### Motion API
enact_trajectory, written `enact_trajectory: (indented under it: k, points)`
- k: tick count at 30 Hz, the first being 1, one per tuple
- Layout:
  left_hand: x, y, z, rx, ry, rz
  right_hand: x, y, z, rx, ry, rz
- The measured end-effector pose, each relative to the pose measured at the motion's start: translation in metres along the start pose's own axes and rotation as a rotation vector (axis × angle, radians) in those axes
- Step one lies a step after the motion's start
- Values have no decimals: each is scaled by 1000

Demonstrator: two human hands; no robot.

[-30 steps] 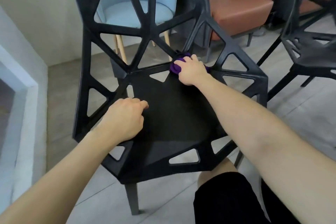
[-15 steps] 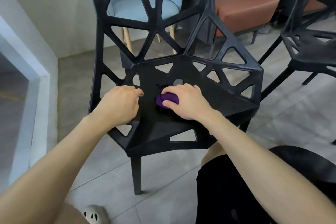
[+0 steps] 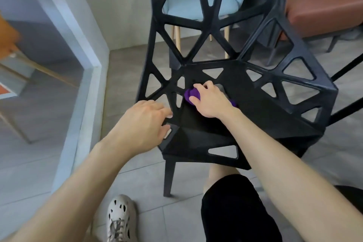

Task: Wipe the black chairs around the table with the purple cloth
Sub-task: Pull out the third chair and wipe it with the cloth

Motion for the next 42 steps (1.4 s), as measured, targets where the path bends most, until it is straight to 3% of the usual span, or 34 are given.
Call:
enact_trajectory:
  k: [3,8,13,17,21,24,26,29,33,37,39,42]
  points:
    - [-8,-6,24,-83,-34,-23,-1,-4,-19,15,-15,-25]
    - [-4,-2,32,-76,-233,-102,4,0,-25,23,26,-103]
    - [7,18,22,44,-243,-220,10,0,-26,39,68,-107]
    - [19,16,18,23,-196,-298,10,-2,-19,60,72,-119]
    - [26,1,17,50,-137,-241,15,4,21,18,80,-98]
    - [33,-10,13,98,-115,-207,29,10,82,-28,236,-99]
    - [38,-17,9,108,-112,-217,45,5,119,55,431,-67]
    - [41,-23,7,97,-79,-201,94,-49,153,128,674,-96]
    - [43,-25,9,52,-30,-188,149,-105,155,-101,786,-69]
    - [42,-25,7,37,-28,-180,150,-76,151,-226,825,69]
    - [40,-26,6,54,-78,-122,150,-45,162,-199,847,93]
    - [38,-23,9,56,-114,-90,157,-24,181,9,925,-16]
Point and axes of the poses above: each hand's wrist, its own z-axis away from the middle knuckle, its own x-axis out of the palm, y = z × x, the point moved 2 cm from there along -z, towards the middle knuckle, and after that the axes turned 14 degrees about -y, right-handed, at the moved point
